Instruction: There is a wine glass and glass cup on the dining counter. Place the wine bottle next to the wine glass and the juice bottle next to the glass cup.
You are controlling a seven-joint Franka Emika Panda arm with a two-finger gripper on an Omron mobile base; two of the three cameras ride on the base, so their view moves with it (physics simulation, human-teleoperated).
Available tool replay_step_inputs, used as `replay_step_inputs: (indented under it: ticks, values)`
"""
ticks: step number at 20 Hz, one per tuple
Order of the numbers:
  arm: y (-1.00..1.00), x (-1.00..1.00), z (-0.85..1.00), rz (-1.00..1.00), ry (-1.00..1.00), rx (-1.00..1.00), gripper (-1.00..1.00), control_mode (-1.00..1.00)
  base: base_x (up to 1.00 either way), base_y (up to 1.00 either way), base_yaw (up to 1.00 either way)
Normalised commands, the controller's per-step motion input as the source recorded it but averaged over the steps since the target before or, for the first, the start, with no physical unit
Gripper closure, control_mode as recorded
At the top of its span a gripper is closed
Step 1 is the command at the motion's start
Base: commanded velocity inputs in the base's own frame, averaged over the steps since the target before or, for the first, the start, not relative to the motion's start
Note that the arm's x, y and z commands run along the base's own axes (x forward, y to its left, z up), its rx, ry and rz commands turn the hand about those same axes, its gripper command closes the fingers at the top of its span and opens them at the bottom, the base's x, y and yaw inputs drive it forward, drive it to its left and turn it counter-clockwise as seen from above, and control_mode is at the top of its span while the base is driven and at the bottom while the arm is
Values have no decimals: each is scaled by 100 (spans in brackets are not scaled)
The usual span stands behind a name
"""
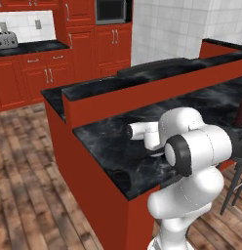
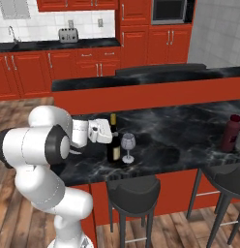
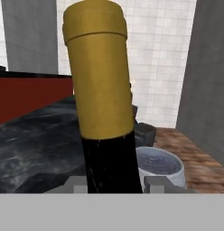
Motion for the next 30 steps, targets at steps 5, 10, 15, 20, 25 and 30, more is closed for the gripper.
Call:
replay_step_inputs:
  ticks: [5, 10, 15, 20, 25, 30]
  values:
    - [2, -10, -34, 0, -4, 1, -100, -100, 0, 0, 0]
    - [-1, -12, -19, 0, -11, 3, -100, -100, 0, 0, 0]
    - [0, -10, -18, -1, -10, 5, -100, -100, 0, 0, 0]
    - [6, -1, -16, -2, -12, 5, -100, -100, 0, 0, 0]
    - [6, 0, -22, -4, -9, 6, -100, -100, 0, 0, 0]
    - [10, 0, -28, -7, -4, 3, -100, -100, 0, 0, 0]
